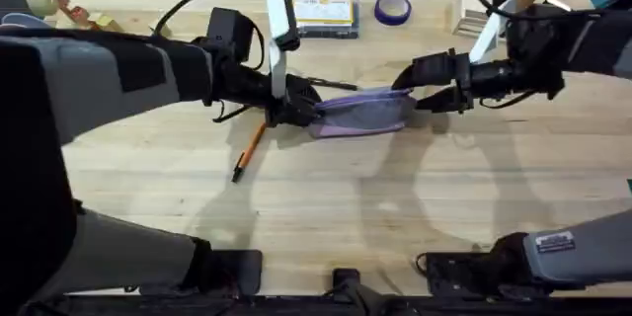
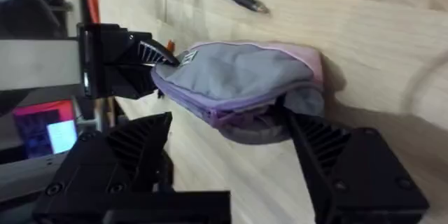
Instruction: Unzip the bag, pick up the pens from the table one at a time and place them inside, then zip the bag closed.
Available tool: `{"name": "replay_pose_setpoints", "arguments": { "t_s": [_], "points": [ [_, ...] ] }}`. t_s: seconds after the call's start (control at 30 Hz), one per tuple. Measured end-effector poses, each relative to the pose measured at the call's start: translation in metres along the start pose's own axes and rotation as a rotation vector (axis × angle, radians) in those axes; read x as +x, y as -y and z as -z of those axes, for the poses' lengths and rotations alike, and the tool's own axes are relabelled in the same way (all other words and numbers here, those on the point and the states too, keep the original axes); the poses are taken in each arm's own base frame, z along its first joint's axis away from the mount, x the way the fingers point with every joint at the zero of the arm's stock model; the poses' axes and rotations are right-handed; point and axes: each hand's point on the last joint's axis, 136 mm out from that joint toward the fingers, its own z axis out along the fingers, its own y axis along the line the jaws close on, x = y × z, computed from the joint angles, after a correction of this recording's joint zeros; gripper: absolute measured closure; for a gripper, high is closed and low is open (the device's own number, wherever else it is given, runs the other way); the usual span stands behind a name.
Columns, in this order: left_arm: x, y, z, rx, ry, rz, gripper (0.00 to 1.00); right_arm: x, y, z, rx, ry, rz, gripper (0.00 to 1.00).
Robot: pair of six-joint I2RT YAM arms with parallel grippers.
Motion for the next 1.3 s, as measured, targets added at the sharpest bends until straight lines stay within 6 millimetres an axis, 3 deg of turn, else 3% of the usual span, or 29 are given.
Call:
{"name": "replay_pose_setpoints", "arguments": {
  "t_s": [0.23, 0.73, 1.3],
  "points": [
    [0.0, 0.0, 0.0, 0.0, 0.0, 0.0, 0.958, 0.0, -0.004, -0.004, -0.044, -0.007, -0.004, 0.005],
    [0.0, 0.0, 0.0, 0.0, 0.0, 0.0, 0.958, -0.007, -0.034, -0.002, -0.21, 0.019, 0.038, 0.005],
    [0.0, 0.0, 0.0, 0.0, -0.001, 0.001, 0.958, -0.009, -0.037, 0.005, -0.252, 0.033, 0.016, 0.005]
  ]
}}
